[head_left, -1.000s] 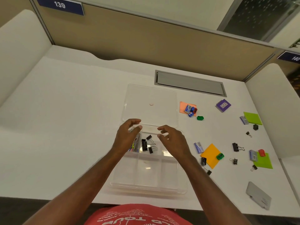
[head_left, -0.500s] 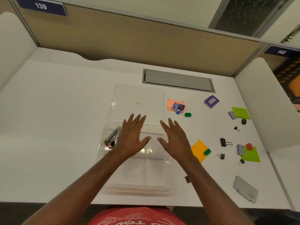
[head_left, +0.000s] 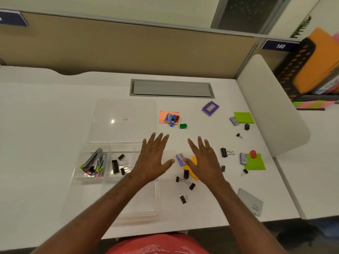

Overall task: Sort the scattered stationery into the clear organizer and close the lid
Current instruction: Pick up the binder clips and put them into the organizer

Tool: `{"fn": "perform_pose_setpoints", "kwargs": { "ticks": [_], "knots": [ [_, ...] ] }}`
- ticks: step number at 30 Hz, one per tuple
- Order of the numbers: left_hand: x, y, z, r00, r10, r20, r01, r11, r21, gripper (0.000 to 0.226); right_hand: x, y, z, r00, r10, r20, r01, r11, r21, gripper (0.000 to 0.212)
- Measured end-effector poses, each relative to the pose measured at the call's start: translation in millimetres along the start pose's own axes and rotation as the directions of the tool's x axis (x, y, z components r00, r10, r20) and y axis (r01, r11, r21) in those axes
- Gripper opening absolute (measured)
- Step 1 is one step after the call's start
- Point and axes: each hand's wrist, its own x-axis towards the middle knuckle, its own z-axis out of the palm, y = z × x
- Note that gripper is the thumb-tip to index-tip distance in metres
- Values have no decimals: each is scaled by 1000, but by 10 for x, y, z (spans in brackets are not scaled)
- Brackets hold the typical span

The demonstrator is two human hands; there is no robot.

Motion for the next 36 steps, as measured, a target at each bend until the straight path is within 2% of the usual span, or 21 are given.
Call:
{"fn": "perform_pose_setpoints", "kwargs": {
  "ticks": [4,9,14,19,22,28,36],
  "knots": [
    [125,272,184,998,51,30,-52,998,26,86,-75,388,-66,999,33,-12,-33,999,1,74],
    [284,580,444,995,54,83,-52,998,-30,86,-163,843,-134,996,84,-33,-83,996,37,75],
    [429,902,675,987,122,106,-127,991,39,84,-217,1250,-172,991,123,-47,-119,991,65,74],
    [595,1268,931,975,171,142,-179,983,40,80,-220,1636,-168,991,131,-37,-130,991,20,73],
    [692,1451,1113,966,181,185,-203,973,106,73,-195,1818,-161,991,131,-17,-131,991,-10,73],
    [818,1672,1407,963,221,154,-250,945,212,47,-55,2070,-148,993,116,-9,-116,993,10,66],
    [907,1696,1628,938,216,272,-311,870,381,44,274,2133,-69,999,10,38,-10,1000,-2,58]
  ]
}}
